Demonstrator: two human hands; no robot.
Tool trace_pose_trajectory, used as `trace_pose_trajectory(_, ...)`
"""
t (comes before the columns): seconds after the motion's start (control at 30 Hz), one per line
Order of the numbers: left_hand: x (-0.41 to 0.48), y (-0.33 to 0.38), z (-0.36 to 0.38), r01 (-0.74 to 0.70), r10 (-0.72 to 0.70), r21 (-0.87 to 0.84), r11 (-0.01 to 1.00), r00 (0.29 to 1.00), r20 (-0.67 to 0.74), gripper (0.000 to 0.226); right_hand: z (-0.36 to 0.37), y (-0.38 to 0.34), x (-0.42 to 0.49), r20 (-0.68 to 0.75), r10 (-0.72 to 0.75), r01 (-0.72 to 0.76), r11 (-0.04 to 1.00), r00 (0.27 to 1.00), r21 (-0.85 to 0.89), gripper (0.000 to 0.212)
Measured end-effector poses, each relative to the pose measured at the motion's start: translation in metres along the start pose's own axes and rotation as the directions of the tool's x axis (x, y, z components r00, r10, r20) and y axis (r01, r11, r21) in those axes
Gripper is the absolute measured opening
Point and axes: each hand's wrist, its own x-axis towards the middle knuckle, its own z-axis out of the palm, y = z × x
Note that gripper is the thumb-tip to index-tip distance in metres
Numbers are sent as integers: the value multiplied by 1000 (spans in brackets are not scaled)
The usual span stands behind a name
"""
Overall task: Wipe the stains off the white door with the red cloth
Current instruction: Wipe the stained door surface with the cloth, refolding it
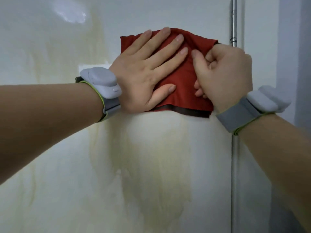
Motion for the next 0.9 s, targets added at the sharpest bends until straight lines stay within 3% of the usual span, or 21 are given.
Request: trace_pose_trajectory(0.9, -72, 95, 9, -4, 9, -117, 993, 999, 46, 69, -21, 39, -117, 120, 138, -148, 986, 983, 77, 43)
